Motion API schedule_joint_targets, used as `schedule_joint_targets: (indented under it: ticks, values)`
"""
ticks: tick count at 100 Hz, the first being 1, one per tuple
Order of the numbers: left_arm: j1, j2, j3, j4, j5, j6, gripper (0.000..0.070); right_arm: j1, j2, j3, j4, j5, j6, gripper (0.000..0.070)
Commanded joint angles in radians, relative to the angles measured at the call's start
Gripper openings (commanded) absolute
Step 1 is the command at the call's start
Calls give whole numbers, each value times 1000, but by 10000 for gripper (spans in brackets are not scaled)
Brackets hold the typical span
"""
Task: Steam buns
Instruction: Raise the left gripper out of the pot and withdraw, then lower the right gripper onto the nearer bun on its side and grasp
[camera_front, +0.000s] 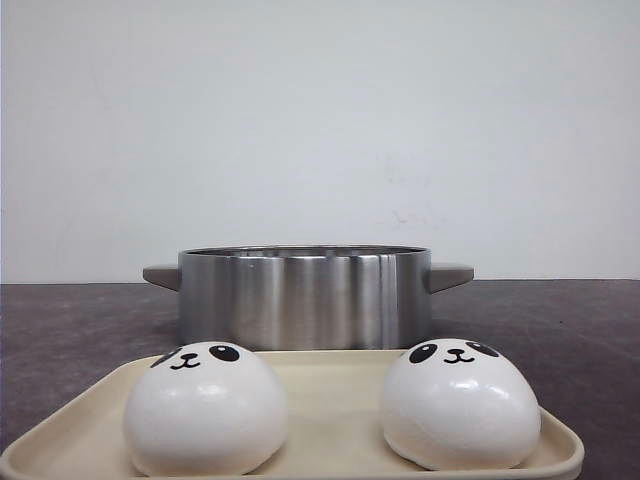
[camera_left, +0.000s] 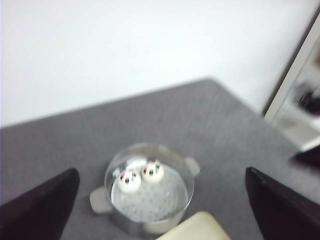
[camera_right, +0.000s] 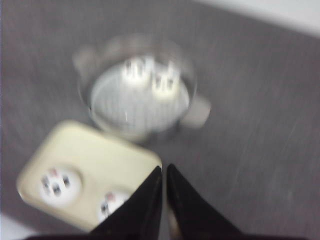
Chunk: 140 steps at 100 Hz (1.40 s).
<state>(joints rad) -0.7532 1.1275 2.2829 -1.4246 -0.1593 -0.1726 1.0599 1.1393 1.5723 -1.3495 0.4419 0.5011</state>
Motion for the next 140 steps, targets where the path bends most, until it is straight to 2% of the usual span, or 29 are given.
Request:
schedule_joint_targets:
  ticks: [1, 7, 11, 15, 22, 26, 29, 40, 56, 100, 112, 129, 135, 140]
  values:
    - [-9, -21, 23, -41, -5, -8, 677, 11, 5, -63, -24, -20, 78, 8]
    - [-9, -69, 23, -41, -6, -15, 677, 8, 5, -152, 29, -64, 106, 16]
    - [-9, -92, 21, -41, -7, -19, 677, 2, 5, -209, 74, -107, 126, 61]
    - [-9, -117, 19, -41, -17, -24, 677, -4, 5, -266, 121, -153, 140, 162]
    - [-9, -159, 16, -41, -45, -29, 676, -17, 5, -365, 208, -211, 161, 429]
    - [-9, -177, 12, -41, -58, -32, 676, -24, 6, -410, 257, -227, 172, 515]
    - [-7, -187, 10, -41, -60, -33, 676, -28, 7, -436, 290, -236, 179, 531]
    - [-5, -227, -13, -41, -76, -58, 677, -40, 27, -520, 423, -301, 227, 530]
    - [-5, -260, -72, -41, -88, -57, 677, -63, 98, -535, 441, -391, 251, 529]
    - [-5, -266, -215, -41, -88, -57, 677, -63, 357, -535, 460, -445, 257, 518]
    - [-5, -266, -216, -41, -88, -56, 677, -63, 425, -535, 463, -447, 257, 435]
    - [-5, -270, -216, -41, -88, -56, 677, -63, 469, -536, 496, -446, 257, 398]
    - [-5, -272, -216, -41, -88, -56, 677, -63, 469, -536, 511, -446, 257, 313]
    - [-5, -272, -216, -41, -88, -56, 677, -63, 469, -536, 523, -446, 257, 165]
